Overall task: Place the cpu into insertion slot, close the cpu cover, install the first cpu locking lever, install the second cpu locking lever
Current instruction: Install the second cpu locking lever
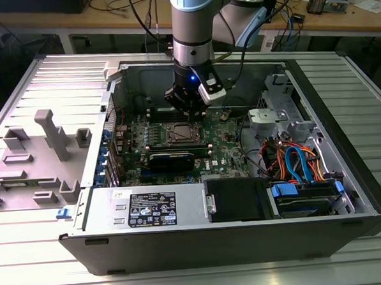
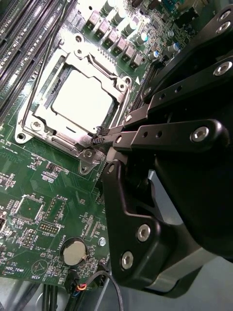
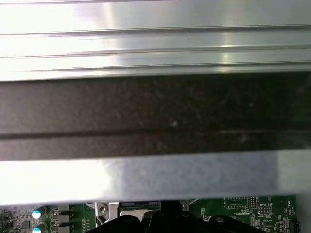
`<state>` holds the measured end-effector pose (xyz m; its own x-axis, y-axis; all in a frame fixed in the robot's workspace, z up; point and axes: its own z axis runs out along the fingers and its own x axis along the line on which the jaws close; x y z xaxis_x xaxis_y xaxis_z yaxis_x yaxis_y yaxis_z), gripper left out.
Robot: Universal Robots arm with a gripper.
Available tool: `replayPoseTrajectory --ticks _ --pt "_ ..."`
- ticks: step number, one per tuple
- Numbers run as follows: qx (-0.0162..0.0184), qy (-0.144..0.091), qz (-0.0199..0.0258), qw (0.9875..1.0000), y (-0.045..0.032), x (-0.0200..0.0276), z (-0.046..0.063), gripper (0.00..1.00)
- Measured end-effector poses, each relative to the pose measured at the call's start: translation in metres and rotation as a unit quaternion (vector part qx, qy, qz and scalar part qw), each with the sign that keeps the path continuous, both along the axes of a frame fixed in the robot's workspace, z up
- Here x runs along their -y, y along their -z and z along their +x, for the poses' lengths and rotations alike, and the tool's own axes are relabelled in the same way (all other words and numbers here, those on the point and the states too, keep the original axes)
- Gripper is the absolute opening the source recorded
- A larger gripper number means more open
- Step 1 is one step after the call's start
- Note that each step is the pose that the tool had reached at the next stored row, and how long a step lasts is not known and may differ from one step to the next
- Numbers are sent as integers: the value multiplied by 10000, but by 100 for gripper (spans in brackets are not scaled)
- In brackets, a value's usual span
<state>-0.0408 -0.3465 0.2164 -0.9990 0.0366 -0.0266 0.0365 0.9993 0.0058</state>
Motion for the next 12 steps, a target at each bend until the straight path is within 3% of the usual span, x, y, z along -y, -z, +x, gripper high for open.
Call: replayPoseTrajectory --ticks 5,12 --pt "0 0 0 10000 -6 5 0 11" --pt "0 -1 -1 10000 -108 18 2 11"
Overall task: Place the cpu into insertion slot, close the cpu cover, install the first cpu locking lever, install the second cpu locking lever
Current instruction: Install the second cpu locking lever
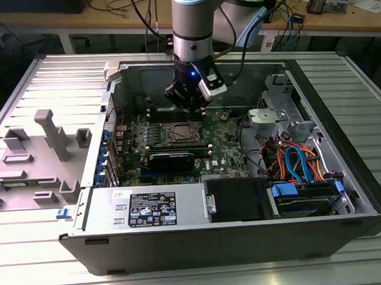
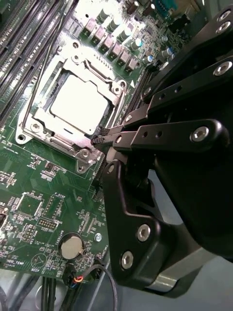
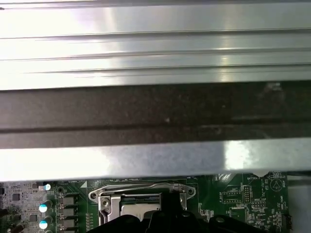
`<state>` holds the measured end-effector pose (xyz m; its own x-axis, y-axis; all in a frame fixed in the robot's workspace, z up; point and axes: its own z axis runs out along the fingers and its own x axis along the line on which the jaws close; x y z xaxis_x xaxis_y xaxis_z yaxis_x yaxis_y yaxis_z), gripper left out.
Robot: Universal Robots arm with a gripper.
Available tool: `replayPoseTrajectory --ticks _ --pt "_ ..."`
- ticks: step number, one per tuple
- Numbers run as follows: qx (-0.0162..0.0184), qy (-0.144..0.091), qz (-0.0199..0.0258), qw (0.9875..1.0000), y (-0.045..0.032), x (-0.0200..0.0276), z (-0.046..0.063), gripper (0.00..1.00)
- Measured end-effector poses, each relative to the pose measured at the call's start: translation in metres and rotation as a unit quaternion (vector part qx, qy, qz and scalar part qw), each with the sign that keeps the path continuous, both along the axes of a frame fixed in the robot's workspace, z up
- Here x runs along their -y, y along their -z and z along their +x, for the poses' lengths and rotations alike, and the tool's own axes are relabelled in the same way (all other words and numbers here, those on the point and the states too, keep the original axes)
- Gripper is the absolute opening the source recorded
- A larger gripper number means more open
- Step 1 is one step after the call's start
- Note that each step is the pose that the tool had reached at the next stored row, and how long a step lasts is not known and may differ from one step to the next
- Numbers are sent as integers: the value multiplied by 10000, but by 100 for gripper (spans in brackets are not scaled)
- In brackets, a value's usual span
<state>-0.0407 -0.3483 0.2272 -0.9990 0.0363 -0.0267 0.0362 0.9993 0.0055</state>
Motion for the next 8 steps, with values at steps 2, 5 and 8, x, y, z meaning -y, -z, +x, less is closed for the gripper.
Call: replayPoseTrajectory --ticks 2,5,8 --pt "0 1 -1 10000 -1 29 -1 11" --pt "0 1 0 10000 0 85 -1 11" --pt "0 1 0 10000 0 155 -1 11"
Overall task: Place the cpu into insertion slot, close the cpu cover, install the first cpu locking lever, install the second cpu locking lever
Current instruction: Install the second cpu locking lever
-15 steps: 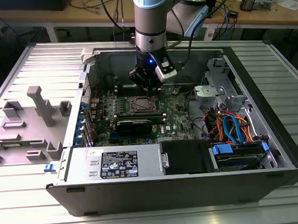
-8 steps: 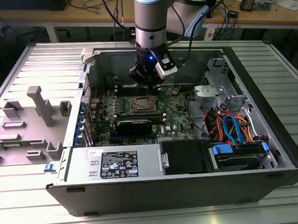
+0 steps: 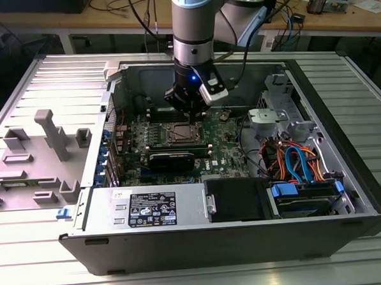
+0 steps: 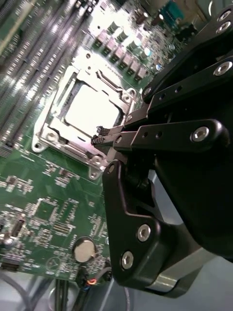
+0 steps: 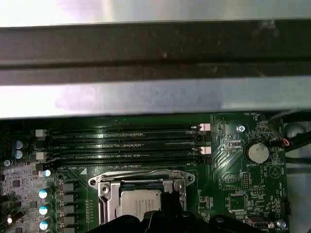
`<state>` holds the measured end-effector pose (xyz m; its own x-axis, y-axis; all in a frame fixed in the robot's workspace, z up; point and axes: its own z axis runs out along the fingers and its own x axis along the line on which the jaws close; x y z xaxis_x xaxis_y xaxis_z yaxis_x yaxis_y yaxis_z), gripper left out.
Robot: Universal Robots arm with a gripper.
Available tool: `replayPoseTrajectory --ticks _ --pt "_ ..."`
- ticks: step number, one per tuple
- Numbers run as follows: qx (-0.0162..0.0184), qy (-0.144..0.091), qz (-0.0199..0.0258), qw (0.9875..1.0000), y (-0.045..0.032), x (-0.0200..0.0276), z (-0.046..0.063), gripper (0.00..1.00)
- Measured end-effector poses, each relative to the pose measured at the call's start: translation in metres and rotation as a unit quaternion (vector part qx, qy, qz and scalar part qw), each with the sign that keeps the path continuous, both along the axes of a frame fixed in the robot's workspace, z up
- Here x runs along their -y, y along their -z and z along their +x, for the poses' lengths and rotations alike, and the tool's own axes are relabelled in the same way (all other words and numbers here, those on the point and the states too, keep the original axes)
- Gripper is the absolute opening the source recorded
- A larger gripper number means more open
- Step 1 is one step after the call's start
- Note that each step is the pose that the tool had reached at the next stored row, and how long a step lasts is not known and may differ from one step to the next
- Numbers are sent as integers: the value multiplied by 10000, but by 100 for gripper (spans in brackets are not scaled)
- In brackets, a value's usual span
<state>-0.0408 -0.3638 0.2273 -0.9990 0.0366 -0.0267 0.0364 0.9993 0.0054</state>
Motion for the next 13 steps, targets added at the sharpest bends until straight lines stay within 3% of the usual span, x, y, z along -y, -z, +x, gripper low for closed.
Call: replayPoseTrajectory --ticks 6,13 --pt "0 0 0 10000 0 148 0 11" --pt "0 0 0 10000 0 167 0 11"
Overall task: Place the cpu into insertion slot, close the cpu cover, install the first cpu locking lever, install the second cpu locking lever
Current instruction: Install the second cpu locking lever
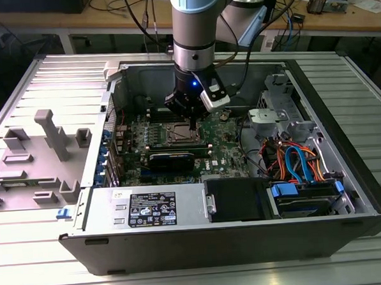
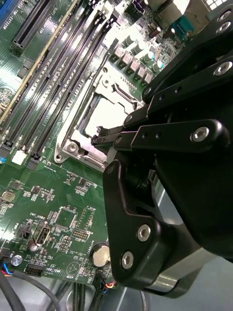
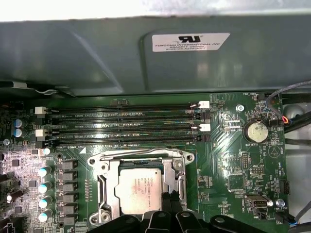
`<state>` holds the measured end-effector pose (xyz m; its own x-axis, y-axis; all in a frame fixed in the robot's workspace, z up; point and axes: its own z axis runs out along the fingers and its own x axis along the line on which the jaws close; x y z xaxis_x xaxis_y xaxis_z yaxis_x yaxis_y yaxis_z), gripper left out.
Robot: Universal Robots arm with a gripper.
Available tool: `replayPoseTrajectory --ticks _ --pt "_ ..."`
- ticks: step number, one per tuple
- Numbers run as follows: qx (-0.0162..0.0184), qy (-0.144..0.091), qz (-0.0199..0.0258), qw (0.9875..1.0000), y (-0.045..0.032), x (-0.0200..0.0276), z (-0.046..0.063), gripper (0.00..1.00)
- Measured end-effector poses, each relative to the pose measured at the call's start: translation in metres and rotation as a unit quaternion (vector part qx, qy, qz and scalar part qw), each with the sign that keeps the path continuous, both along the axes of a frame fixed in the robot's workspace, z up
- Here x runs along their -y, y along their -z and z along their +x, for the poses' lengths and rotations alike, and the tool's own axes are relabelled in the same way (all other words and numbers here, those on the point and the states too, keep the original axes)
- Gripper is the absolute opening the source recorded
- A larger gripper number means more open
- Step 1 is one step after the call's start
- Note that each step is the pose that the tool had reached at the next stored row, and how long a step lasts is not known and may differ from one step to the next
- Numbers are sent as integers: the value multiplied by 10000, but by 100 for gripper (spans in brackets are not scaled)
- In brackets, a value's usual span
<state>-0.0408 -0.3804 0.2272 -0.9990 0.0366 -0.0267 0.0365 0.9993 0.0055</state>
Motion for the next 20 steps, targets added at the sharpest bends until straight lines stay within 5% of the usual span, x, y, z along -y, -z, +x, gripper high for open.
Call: replayPoseTrajectory --ticks 9,14,20 --pt "0 0 0 10000 0 3 0 11" --pt "-41 0 0 10000 -35 3 88 11" --pt "-44 0 0 10000 -35 4 110 11"
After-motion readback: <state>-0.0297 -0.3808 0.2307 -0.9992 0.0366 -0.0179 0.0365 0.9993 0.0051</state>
